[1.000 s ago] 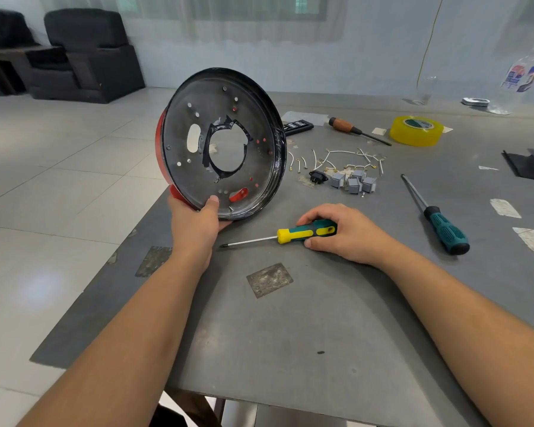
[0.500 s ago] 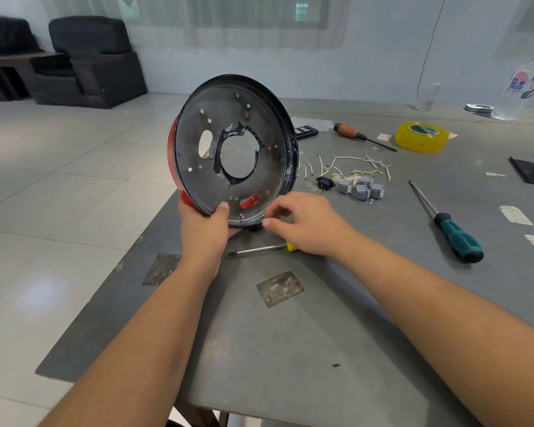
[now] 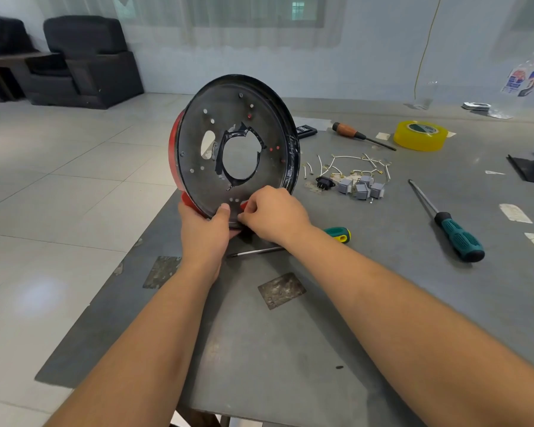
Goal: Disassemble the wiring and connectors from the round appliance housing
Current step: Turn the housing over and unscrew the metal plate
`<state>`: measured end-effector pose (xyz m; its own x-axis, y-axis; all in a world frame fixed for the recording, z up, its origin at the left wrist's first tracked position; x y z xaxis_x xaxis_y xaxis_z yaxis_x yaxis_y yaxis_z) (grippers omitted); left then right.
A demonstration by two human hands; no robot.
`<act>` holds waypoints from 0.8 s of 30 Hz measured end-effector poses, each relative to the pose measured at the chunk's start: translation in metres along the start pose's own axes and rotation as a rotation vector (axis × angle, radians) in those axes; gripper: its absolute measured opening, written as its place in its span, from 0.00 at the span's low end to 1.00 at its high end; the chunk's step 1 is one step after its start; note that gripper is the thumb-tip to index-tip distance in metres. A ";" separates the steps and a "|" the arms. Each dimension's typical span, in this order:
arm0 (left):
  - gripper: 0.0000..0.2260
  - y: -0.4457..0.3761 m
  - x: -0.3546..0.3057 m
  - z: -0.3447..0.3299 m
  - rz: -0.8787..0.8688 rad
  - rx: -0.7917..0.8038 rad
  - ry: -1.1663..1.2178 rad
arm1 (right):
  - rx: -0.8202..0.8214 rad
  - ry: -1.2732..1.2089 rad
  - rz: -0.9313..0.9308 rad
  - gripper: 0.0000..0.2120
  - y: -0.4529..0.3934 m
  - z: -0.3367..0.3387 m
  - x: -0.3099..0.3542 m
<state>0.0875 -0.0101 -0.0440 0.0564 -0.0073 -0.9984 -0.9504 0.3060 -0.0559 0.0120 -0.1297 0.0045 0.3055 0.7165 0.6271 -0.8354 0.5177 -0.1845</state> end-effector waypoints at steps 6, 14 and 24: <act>0.23 0.001 -0.001 0.000 -0.013 0.006 -0.016 | 0.044 -0.009 0.035 0.08 0.000 -0.003 -0.001; 0.26 0.000 -0.001 -0.001 0.005 0.019 0.033 | -0.166 -0.334 -0.001 0.03 0.008 0.061 -0.035; 0.29 -0.001 0.000 -0.001 0.017 0.026 0.019 | -0.460 -0.309 -0.272 0.04 0.031 0.147 -0.158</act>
<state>0.0879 -0.0112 -0.0435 0.0342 -0.0199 -0.9992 -0.9428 0.3311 -0.0389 -0.1294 -0.2956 0.0111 0.2759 0.3969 0.8754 -0.4423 0.8610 -0.2510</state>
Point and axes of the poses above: each hand's wrist, its own y-axis away from the middle knuckle, its own z-axis out of the back of the hand, x = y × z, the point moved 4 cm from there along -y, towards the middle knuckle, and after that the axes turned 14 degrees about -y, right-handed, at the moved point
